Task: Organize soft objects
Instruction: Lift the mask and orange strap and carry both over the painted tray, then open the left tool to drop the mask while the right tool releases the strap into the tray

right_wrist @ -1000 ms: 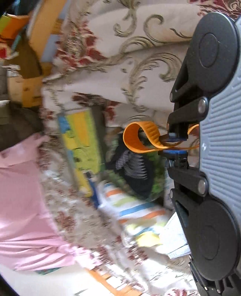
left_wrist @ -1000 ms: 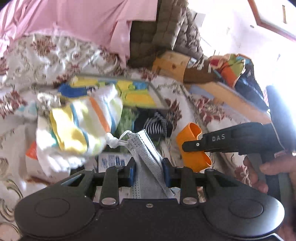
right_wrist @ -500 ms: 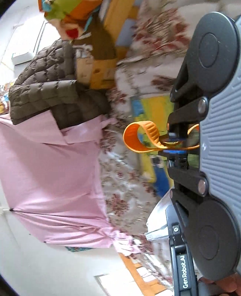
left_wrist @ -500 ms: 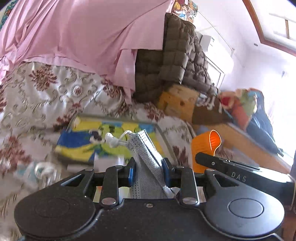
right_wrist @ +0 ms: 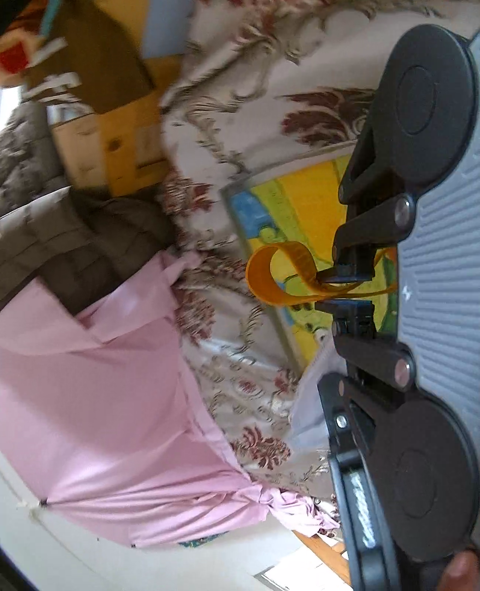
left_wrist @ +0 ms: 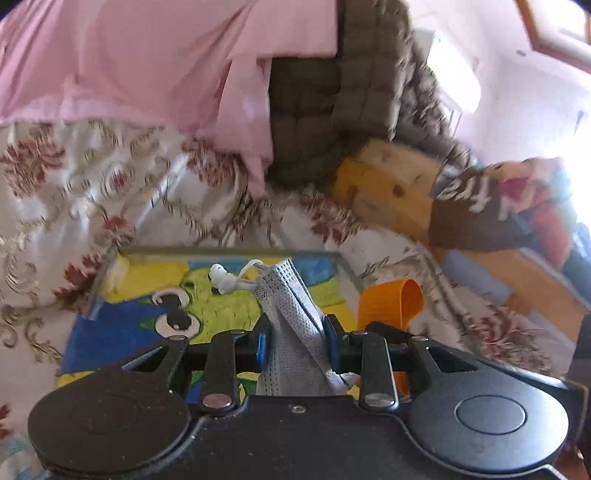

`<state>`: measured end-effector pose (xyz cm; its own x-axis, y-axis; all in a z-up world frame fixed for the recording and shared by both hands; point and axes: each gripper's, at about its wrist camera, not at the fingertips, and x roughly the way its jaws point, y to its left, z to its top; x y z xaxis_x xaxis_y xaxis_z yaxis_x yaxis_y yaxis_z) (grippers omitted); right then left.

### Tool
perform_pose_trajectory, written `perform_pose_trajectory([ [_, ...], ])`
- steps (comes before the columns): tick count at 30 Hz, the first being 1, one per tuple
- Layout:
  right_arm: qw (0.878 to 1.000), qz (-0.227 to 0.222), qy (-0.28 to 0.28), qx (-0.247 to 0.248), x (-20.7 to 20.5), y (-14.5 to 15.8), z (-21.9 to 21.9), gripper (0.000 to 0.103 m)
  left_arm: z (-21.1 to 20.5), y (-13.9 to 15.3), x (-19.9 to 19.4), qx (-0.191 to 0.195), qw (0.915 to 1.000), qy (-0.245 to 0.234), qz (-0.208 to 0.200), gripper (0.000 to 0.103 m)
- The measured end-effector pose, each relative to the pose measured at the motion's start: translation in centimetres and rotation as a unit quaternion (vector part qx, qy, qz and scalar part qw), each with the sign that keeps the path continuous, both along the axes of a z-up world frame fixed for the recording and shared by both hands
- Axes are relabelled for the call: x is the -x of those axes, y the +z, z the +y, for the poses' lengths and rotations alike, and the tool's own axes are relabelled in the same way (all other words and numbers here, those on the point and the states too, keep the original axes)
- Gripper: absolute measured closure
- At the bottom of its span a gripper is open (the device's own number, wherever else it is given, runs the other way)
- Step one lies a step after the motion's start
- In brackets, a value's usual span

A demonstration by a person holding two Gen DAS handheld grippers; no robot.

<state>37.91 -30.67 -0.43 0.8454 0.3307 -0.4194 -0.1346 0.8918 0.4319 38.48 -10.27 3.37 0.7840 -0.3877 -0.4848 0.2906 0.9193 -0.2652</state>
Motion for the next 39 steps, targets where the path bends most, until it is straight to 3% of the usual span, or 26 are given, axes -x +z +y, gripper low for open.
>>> perform_pose_trajectory([
  [8,0.999,0.050,0.001,0.002,-1.8,-2.5,-0.2,0.091,-1.2,-3.8,-5.0,-0.024,0.9953,-0.005,0.093,0.071],
  [17,0.998,0.059,-0.005,0.009,-2.1,-2.5,-0.1,0.086,-1.8,-6.0,-6.3,-0.051,0.9877,0.001,0.148,0.069],
  [20,0.998,0.059,-0.007,0.016,-2.1,-2.3,-0.2,0.080,-1.8,-6.0,-6.3,-0.054,0.9873,0.005,0.150,0.063],
  [25,0.998,0.046,-0.011,0.028,-1.5,-1.4,-0.4,0.054,-1.6,-5.4,-5.8,-0.058,0.9875,0.023,0.144,0.045],
  [29,0.999,0.031,-0.017,0.031,-0.6,-0.3,-0.8,0.043,-1.3,-4.6,-5.1,-0.062,0.9880,0.037,0.136,0.036],
  [39,0.999,-0.019,-0.032,0.033,3.8,3.9,-2.2,0.018,0.2,-0.2,-0.3,-0.048,0.9932,0.079,0.071,0.020],
])
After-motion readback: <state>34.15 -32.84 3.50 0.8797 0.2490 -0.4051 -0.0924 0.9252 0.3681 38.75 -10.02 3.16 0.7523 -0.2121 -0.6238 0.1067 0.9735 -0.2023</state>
